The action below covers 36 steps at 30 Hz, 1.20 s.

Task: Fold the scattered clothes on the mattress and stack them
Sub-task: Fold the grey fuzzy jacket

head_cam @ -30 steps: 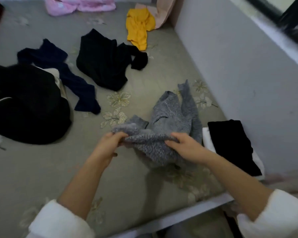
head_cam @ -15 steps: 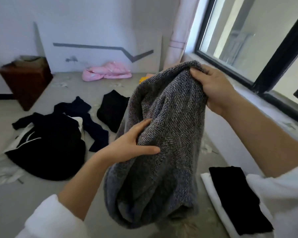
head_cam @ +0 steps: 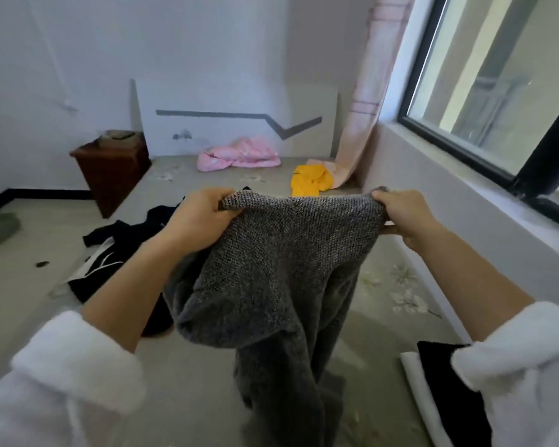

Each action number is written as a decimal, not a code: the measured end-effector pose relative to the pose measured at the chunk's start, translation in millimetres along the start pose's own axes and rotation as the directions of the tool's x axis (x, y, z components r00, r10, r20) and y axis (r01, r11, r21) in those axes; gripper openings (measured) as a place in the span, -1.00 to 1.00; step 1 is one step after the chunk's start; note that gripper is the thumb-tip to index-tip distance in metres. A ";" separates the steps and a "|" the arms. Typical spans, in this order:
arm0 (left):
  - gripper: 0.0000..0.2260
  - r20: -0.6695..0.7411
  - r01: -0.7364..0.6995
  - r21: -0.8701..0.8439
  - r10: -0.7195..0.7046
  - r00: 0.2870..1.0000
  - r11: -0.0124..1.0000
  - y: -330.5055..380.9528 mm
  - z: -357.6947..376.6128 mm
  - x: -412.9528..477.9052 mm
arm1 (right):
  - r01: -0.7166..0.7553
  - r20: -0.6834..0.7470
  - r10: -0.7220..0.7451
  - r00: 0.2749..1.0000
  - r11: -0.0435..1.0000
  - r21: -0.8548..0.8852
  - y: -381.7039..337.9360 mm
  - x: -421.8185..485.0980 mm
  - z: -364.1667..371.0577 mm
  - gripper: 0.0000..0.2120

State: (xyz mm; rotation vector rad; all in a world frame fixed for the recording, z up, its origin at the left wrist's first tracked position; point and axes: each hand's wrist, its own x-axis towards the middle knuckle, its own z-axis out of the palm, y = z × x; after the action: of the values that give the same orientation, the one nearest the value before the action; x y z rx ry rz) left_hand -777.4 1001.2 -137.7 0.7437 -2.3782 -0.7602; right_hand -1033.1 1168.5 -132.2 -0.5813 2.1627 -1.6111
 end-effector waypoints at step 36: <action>-0.24 0.635 0.618 0.151 -0.555 0.537 0.772 -140.0 252.1 -137.9 | 0.206 0.271 -0.145 0.951 0.956 -0.211 96.4 -4.8 -25.7 -0.83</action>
State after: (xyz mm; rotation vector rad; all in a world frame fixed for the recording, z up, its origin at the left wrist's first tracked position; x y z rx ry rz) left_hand -789.4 1080.1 -447.2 1.4886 -2.6432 -1.6429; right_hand -1052.4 1216.5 -217.7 -1.0225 2.1708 -1.2834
